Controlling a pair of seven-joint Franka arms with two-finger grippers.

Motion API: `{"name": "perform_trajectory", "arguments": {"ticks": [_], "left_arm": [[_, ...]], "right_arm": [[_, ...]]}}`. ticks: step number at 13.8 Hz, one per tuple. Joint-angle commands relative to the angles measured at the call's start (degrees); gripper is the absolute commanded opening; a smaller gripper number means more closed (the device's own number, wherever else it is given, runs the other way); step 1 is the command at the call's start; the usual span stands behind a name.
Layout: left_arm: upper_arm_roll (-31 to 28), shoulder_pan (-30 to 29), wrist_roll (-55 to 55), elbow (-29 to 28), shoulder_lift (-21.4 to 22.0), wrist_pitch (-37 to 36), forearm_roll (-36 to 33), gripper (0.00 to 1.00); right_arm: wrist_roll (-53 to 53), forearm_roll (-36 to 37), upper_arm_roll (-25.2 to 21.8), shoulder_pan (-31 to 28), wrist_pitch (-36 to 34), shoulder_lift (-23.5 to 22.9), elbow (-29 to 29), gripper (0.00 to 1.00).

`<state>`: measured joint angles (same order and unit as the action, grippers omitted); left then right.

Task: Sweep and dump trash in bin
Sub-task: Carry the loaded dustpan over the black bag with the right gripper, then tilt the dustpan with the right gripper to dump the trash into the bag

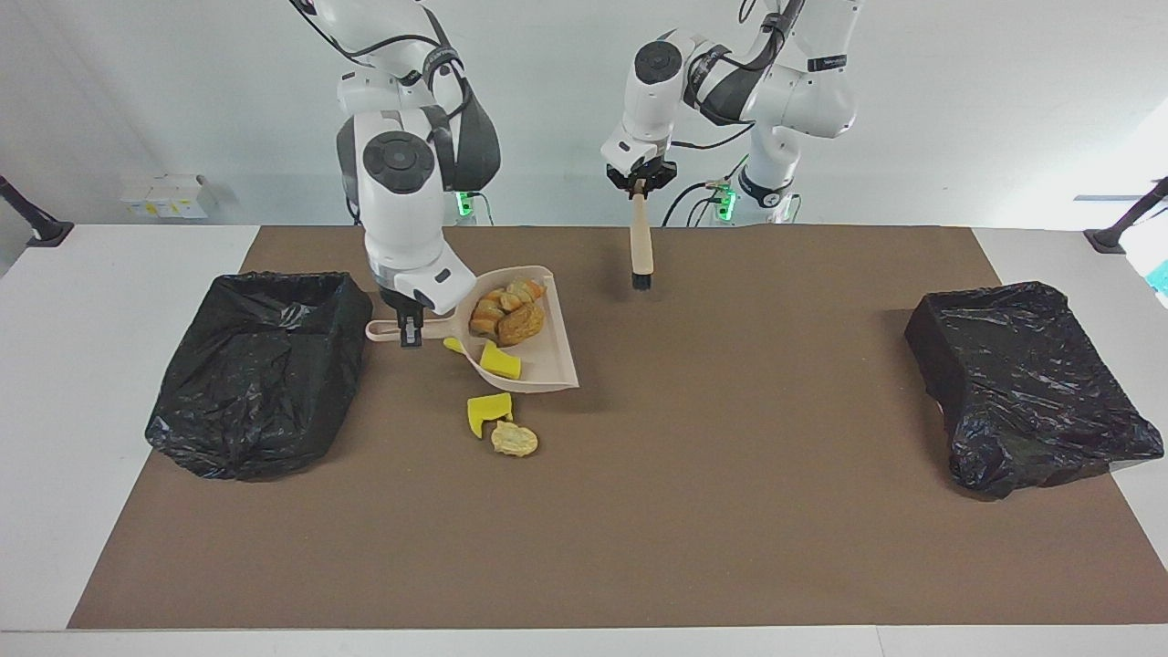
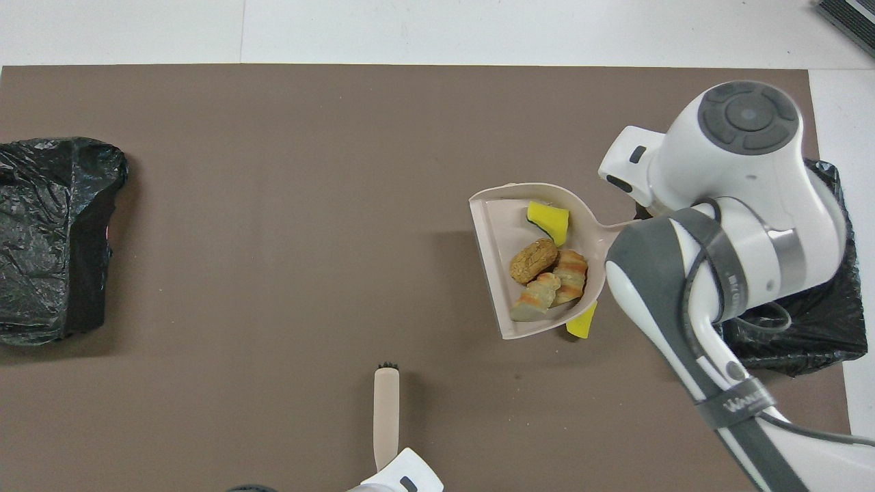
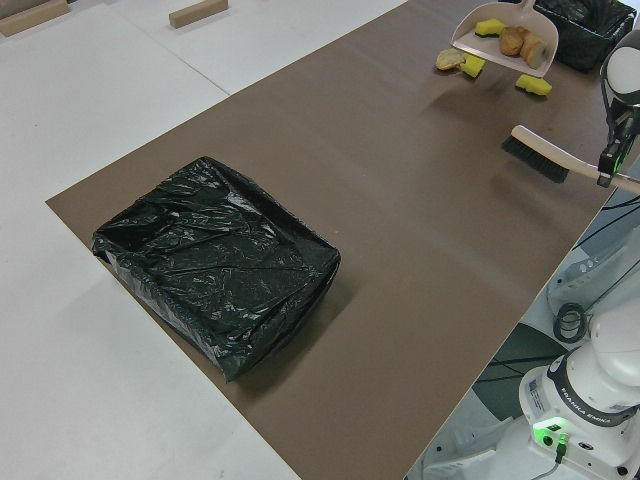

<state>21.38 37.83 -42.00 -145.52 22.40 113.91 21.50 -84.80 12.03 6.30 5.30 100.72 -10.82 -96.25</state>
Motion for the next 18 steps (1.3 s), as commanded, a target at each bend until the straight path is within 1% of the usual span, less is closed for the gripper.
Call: {"name": "perform_trajectory", "arguments": {"ticks": [1,2,4,5,6,8,9,10,12,13,14,15,16,17,18], "left_arm": [[-0.8,3.5,-0.9,-3.5,0.6,5.2,2.4,0.00],[-0.9,3.8,-1.0,-3.9,-0.9,6.1,3.5,0.00],[-0.9,3.7,-0.8,-4.0,-1.4,6.4,4.2,0.00],[-0.9,3.7,-0.7,-4.0,-1.7,6.7,5.1,0.00],[-0.9,3.7,-0.6,-4.1,-3.0,7.3,6.2,0.00],[-0.9,3.7,-0.5,-4.2,-3.2,7.6,6.5,0.00],[-0.9,3.7,-0.5,-4.2,-3.5,7.6,7.0,0.00],[-0.9,3.7,-0.4,-4.4,-4.1,7.8,7.0,0.00],[-0.9,3.7,-0.4,-4.3,-4.4,7.8,7.0,0.00],[-0.9,3.7,0.0,-4.3,-4.5,7.7,7.0,0.00],[-0.9,3.6,0.0,-4.3,-4.5,7.7,7.0,0.11],[-0.9,3.5,0.0,-4.3,-4.5,7.6,7.0,0.26],[-0.9,3.2,-0.1,-4.2,-4.6,7.6,7.0,0.37],[-1.0,3.1,0.0,-4.2,-4.8,7.5,7.0,0.66],[-1.0,3.0,0.0,-4.0,-5.1,7.6,7.0,0.69]], "right_arm": [[-6.1,-1.4,0.4,-5.4,-2.4,0.4,3.2,0.00],[-7.5,-1.3,0.4,-7.8,-2.3,0.4,3.4,0.00],[-12.0,-1.6,0.3,-12.8,-1.5,0.1,3.5,0.00],[-13.8,-1.2,0.3,-16.3,-0.9,-0.1,3.5,0.00],[-15.1,-1.1,0.3,-19.2,1.4,-0.3,3.5,0.00],[-19.2,-0.3,0.0,-23.3,7.4,-0.1,3.0,0.00],[-20.1,0.6,-0.2,-24.7,7.9,-0.1,3.0,0.00],[-19.5,2.7,-0.6,-25.9,7.7,0.0,2.9,0.00],[-18.7,9.7,-0.7,-26.7,7.8,0.7,1.9,0.00],[-16.2,13.2,-0.7,-27.3,7.7,0.9,1.6,0.00],[-13.3,15.8,-0.7,-27.4,7.7,1.4,0.7,0.00],[-10.2,18.4,-0.7,-27.5,7.8,2.4,-0.9,0.00],[-6.7,20.8,-0.6,-27.5,7.8,3.4,-2.4,0.00],[-2.7,23.8,-0.6,-27.5,8.0,4.9,-4.9,0.00],[1.3,27.9,-0.2,-27.5,8.6,6.2,-7.2,0.00]]}}
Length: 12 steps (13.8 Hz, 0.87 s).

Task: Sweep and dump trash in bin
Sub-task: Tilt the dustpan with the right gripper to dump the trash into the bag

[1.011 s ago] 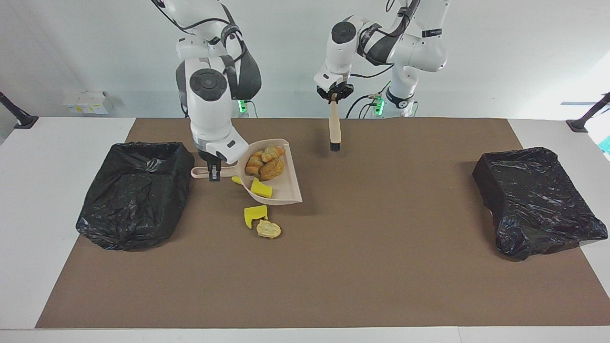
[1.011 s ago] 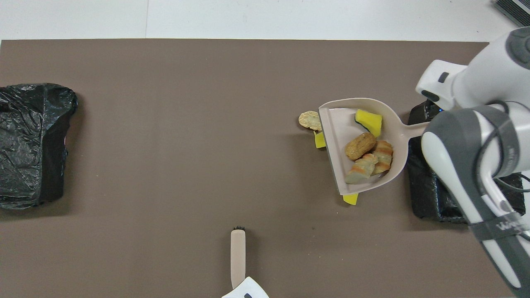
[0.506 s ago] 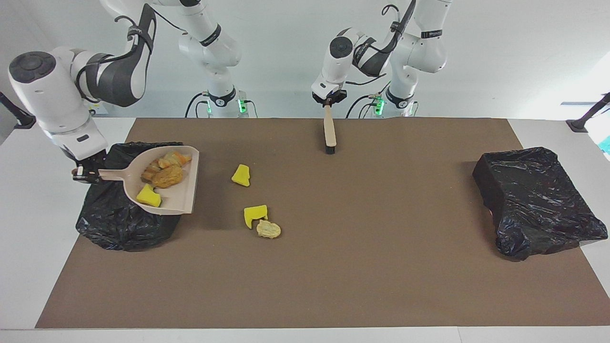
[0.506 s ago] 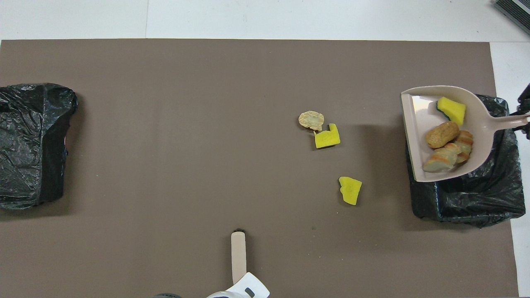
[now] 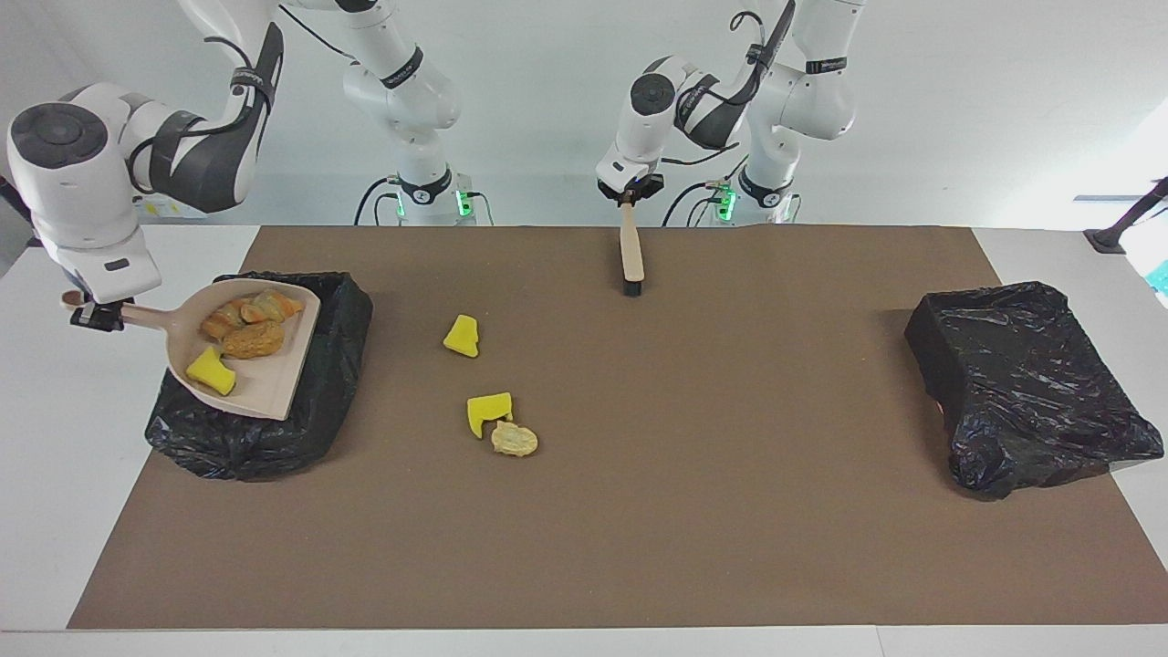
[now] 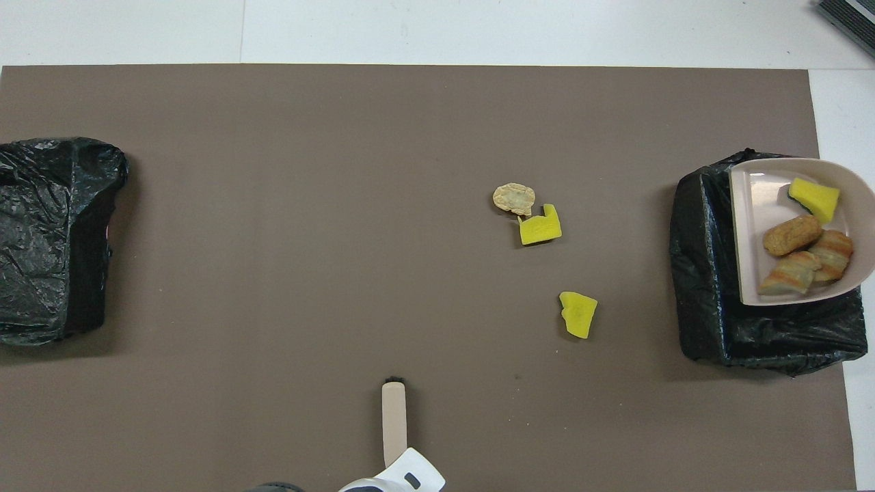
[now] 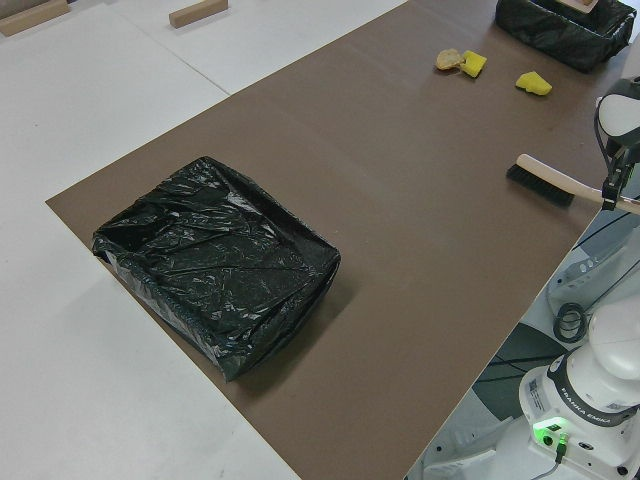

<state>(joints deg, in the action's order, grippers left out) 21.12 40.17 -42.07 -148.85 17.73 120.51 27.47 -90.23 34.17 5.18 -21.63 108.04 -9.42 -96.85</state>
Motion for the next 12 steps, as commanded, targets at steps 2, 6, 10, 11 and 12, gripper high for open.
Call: {"name": "perform_trajectory", "arguments": {"ticks": [2,6,10,11,12], "left_arm": [[-0.8,-0.5,0.7,-0.3,-0.9,0.9,1.0,0.69],[-1.0,-6.4,3.2,1.5,-1.0,0.0,0.8,1.00],[-1.1,-16.9,8.8,10.1,-1.6,-8.0,-8.5,1.00],[-0.9,-21.2,8.9,15.8,-3.5,-13.8,-13.1,1.00],[-1.0,-25.4,10.8,22.1,-5.2,-19.6,-14.7,1.00]], "right_arm": [[11.6,9.6,0.9,-0.2,1.6,7.0,-10.1,0.00],[18.3,17.2,1.0,1.6,0.2,9.6,-13.5,0.00],[18.4,21.5,1.0,3.3,-1.3,12.4,-17.5,0.00],[18.4,23.3,1.0,4.1,-1.1,12.7,-17.9,0.00],[18.4,25.7,1.1,4.8,-0.9,12.6,-17.4,0.00]]}}
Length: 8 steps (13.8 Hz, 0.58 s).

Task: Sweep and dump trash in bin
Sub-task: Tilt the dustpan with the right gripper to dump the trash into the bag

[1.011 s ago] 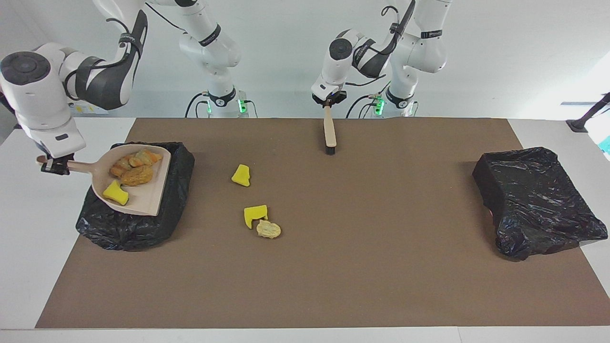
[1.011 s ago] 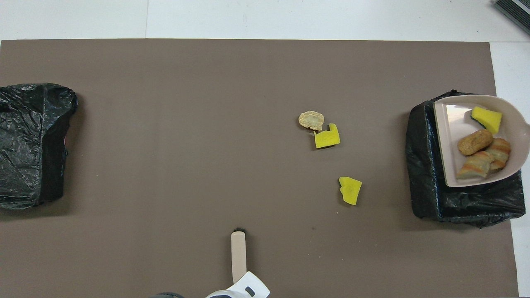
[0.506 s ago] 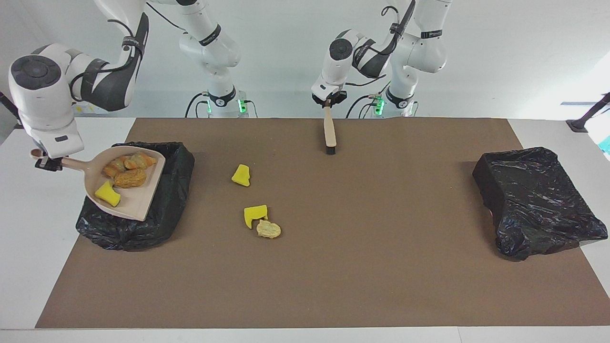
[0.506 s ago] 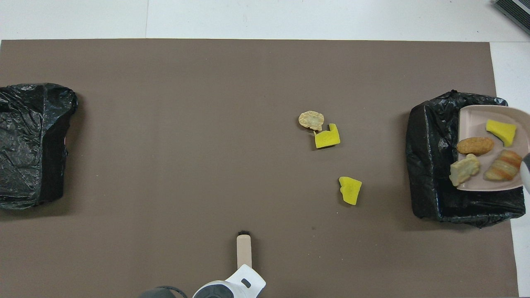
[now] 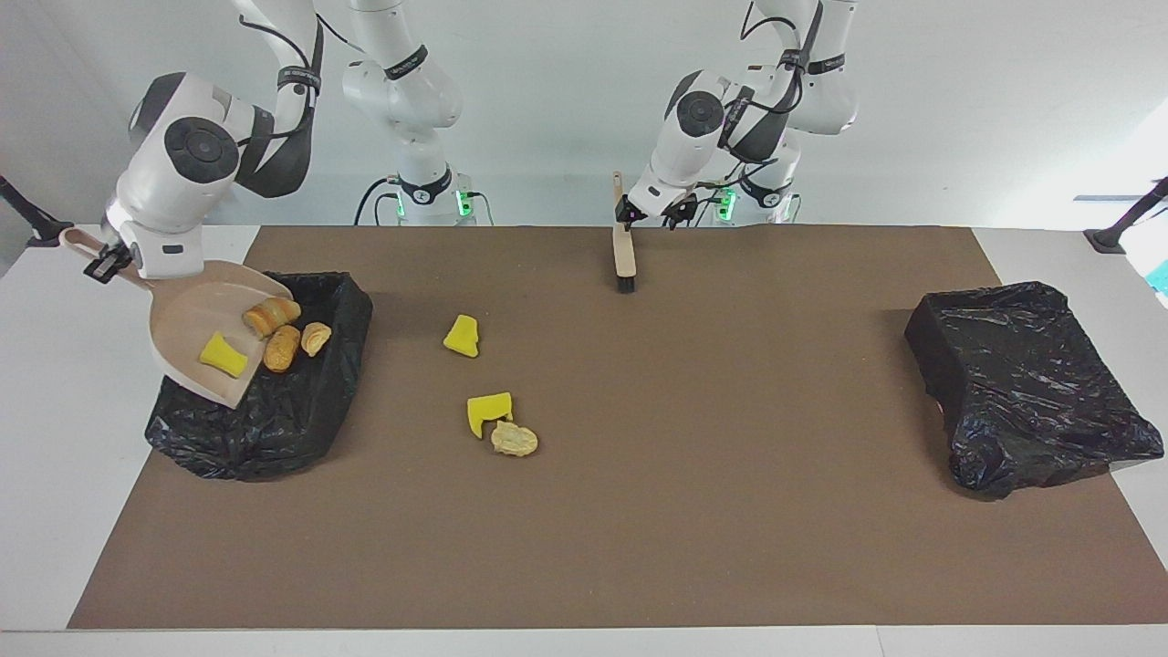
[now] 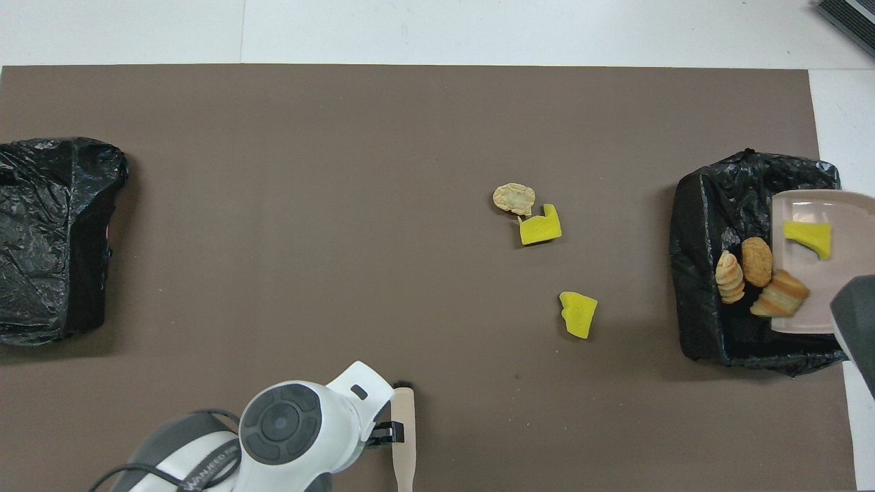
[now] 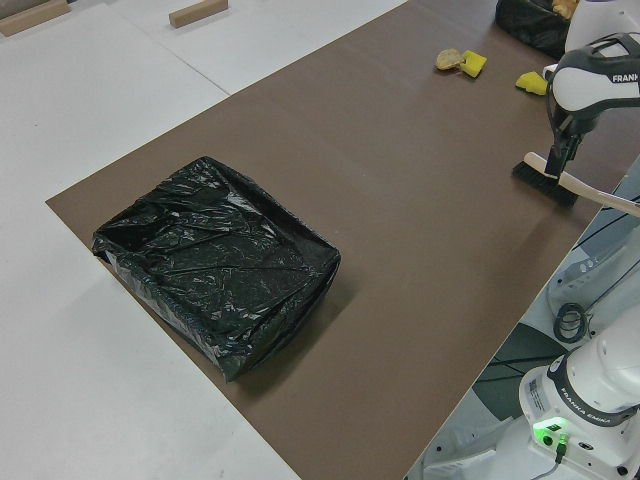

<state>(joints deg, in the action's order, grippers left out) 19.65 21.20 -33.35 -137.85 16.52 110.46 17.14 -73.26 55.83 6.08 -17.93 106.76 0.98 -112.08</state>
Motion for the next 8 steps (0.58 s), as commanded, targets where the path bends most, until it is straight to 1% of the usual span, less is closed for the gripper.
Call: {"name": "perform_trajectory", "arguments": {"ticks": [1,2,3,5,8], "left_arm": [[0.4,-9.6,5.7,16.1,-6.1,-13.1,-5.1,1.00],[0.4,-11.9,7.9,18.6,-6.6,-14.6,-6.0,1.00],[0.4,-12.8,9.6,20.2,-6.6,-14.6,-8.5,1.00],[0.4,-13.1,12.0,23.8,-6.8,-14.7,-13.2,1.00],[0.2,-15.4,12.1,29.6,-8.5,-16.4,-14.3,1.00]], "right_arm": [[1.6,6.4,0.1,2.4,0.4,2.1,-1.9,0.00],[2.1,8.5,0.1,3.4,0.2,2.1,-1.8,0.00],[3.1,10.5,0.1,4.1,-0.1,2.1,-1.6,0.00],[3.3,13.9,0.1,5.2,-0.1,2.1,-1.2,0.00],[2.7,15.9,0.4,5.8,-0.5,2.5,-0.3,0.00]]}}
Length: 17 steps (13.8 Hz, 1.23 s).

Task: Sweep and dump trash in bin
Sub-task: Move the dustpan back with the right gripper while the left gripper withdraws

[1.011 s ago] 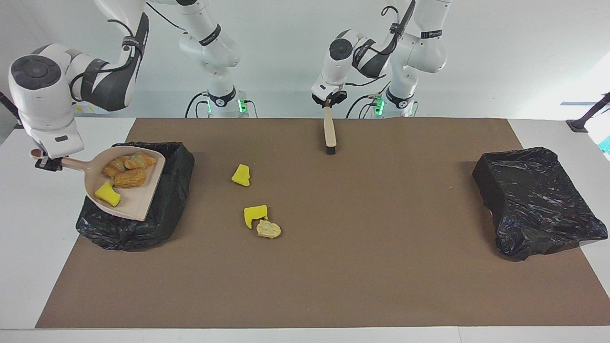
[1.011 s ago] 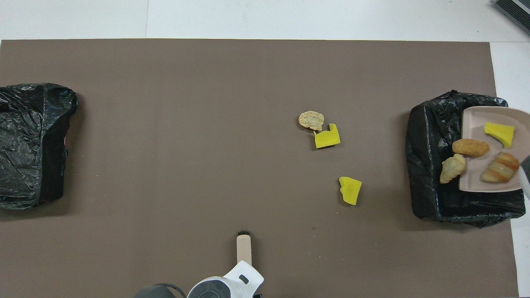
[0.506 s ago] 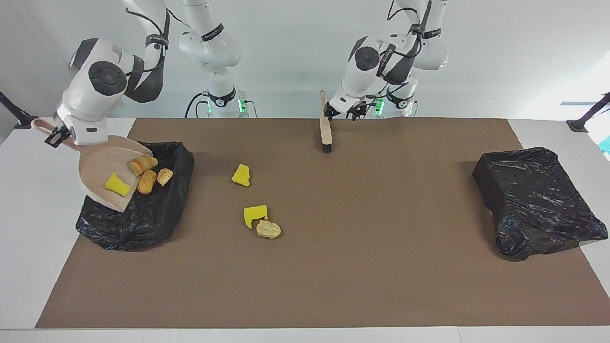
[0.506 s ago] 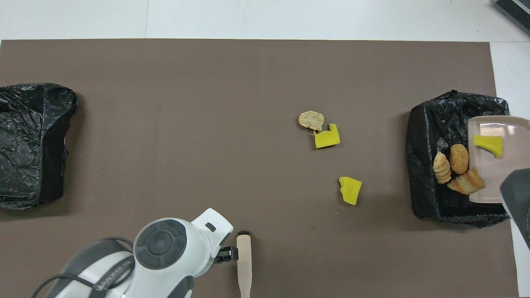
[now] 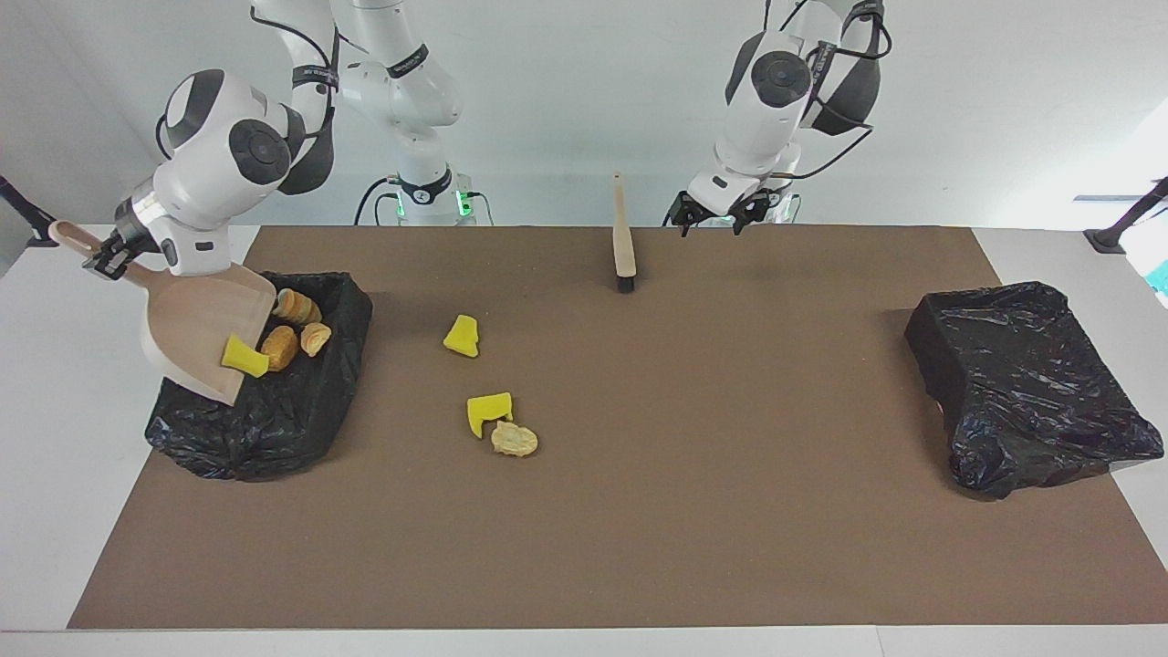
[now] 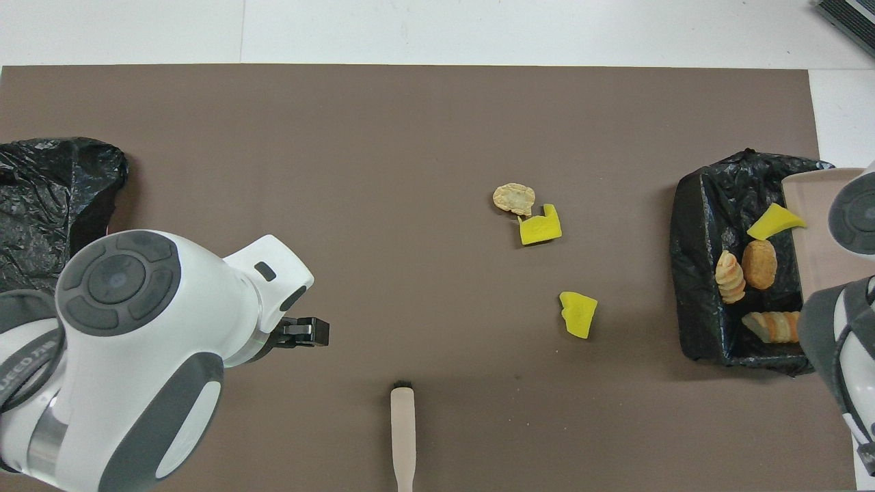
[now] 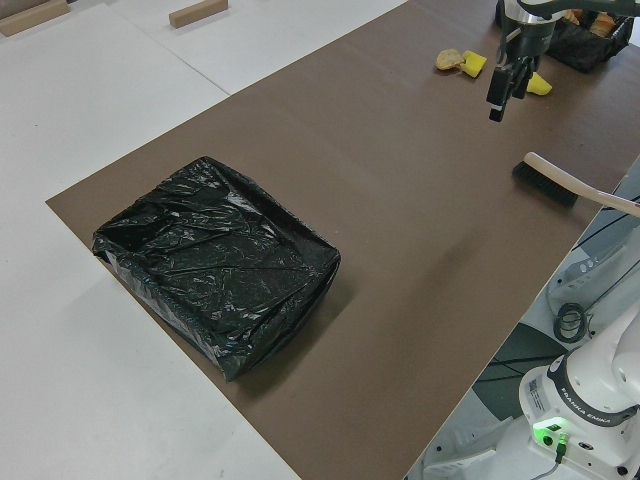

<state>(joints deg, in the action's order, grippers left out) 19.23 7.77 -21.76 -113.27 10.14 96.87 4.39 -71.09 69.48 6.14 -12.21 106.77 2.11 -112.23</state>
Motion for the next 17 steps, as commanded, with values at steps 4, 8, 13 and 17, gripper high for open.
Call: {"name": "perform_trajectory", "arguments": {"ticks": [4,8,13,17], "left_arm": [[0.6,-5.8,5.8,7.2,-2.1,-2.9,-1.6,1.00],[0.0,-6.4,9.5,8.0,-2.2,-2.4,-1.6,1.00],[-9.3,-4.3,16.5,12.5,-4.0,-2.2,-1.4,1.00],[-15.7,-0.1,16.8,18.8,-7.5,-4.7,-1.8,1.00]], "right_arm": [[-2.8,1.2,0.8,0.0,-0.9,3.6,1.1,0.00],[-8.6,-12.6,1.2,0.0,-0.9,4.1,3.3,0.00],[-10.0,-32.3,1.2,0.0,-3.9,4.0,3.6,0.00],[-14.3,-50.2,1.2,0.3,-4.0,4.0,3.2,0.00]]}}
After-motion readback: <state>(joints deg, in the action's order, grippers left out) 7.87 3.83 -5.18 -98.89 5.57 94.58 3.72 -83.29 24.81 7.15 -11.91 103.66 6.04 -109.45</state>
